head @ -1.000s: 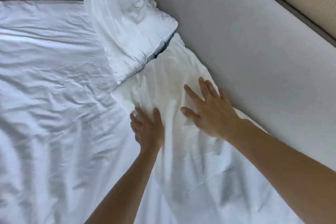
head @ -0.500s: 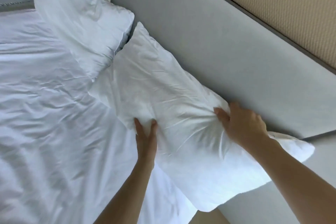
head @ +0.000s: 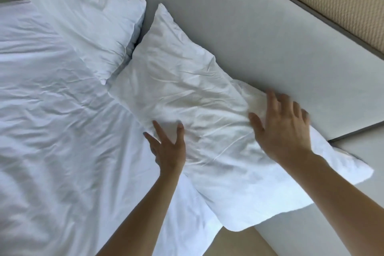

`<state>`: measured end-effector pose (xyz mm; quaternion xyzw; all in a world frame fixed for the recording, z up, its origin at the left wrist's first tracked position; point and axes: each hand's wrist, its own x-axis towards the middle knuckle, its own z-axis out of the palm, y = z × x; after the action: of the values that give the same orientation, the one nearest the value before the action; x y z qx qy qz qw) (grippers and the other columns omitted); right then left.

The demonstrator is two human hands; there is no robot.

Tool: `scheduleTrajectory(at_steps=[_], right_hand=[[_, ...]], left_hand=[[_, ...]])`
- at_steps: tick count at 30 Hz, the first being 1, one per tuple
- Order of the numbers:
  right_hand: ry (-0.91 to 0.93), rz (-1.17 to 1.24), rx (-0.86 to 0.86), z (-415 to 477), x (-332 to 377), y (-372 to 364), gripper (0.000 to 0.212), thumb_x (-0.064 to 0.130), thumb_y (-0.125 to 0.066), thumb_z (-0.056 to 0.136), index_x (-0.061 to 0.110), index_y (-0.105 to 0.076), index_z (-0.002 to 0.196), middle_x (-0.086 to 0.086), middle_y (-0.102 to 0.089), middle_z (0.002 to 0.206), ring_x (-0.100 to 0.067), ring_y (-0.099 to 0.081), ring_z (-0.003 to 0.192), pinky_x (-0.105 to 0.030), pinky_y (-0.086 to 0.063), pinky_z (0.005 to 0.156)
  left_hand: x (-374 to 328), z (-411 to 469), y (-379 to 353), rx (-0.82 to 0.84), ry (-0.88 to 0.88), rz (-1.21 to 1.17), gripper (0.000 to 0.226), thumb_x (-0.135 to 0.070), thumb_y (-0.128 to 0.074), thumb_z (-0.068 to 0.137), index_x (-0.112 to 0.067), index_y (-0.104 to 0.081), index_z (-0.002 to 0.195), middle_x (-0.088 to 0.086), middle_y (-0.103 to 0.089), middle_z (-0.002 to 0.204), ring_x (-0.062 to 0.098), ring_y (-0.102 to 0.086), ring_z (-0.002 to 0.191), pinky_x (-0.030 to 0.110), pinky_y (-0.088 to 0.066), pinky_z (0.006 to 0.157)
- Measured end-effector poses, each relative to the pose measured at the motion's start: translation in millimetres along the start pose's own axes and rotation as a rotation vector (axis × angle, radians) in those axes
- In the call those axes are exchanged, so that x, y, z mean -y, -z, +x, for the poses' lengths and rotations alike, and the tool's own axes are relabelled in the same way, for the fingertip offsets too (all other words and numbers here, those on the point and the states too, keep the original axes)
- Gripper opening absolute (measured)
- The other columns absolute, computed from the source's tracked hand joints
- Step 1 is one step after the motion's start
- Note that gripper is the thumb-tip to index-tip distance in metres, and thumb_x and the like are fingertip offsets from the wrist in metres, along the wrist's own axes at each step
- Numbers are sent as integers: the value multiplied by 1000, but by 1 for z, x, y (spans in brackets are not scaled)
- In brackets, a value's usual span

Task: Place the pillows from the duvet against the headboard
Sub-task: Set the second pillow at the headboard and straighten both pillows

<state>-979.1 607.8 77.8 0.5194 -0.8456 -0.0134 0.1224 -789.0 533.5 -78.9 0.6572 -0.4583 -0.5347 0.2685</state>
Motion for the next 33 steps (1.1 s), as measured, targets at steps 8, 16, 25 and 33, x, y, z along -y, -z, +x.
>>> scheduleTrajectory(at_steps=[8, 16, 25, 33], right_hand=[[933, -263, 295, 31, 86, -46, 68, 63, -12, 97, 38, -5, 160, -11, 9, 169, -26, 11, 156, -57, 12, 121], [567, -479, 203, 89, 13, -21, 74, 61, 1, 98, 23, 10, 161, -12, 9, 169, -26, 11, 156, -52, 15, 122], [642, 45, 301, -56, 57, 10, 87, 75, -4, 92, 24, -6, 162, -20, 6, 168, -37, 1, 156, -62, 6, 121], [921, 221, 426, -208, 159, 88, 93, 85, -10, 86, 33, 12, 160, -17, 27, 164, -37, 18, 153, -61, 11, 120]], left_hand=[[26, -22, -48, 84, -374, 346, 74, -71, -16, 93, -46, 15, 156, -13, 34, 162, 18, 27, 152, 61, -1, 123], [23, -53, -32, 157, -205, 404, 79, -80, -19, 88, -54, 19, 151, -10, 27, 166, 24, 15, 155, 56, -6, 124], [30, -162, 131, -153, -333, 1042, 84, -79, -11, 91, -35, 4, 161, 2, 13, 170, 32, 7, 156, 63, -6, 122], [72, -343, 270, -393, 22, 1088, 91, -82, -11, 87, -33, 11, 160, 1, 24, 167, 29, 21, 154, 64, 6, 121]])
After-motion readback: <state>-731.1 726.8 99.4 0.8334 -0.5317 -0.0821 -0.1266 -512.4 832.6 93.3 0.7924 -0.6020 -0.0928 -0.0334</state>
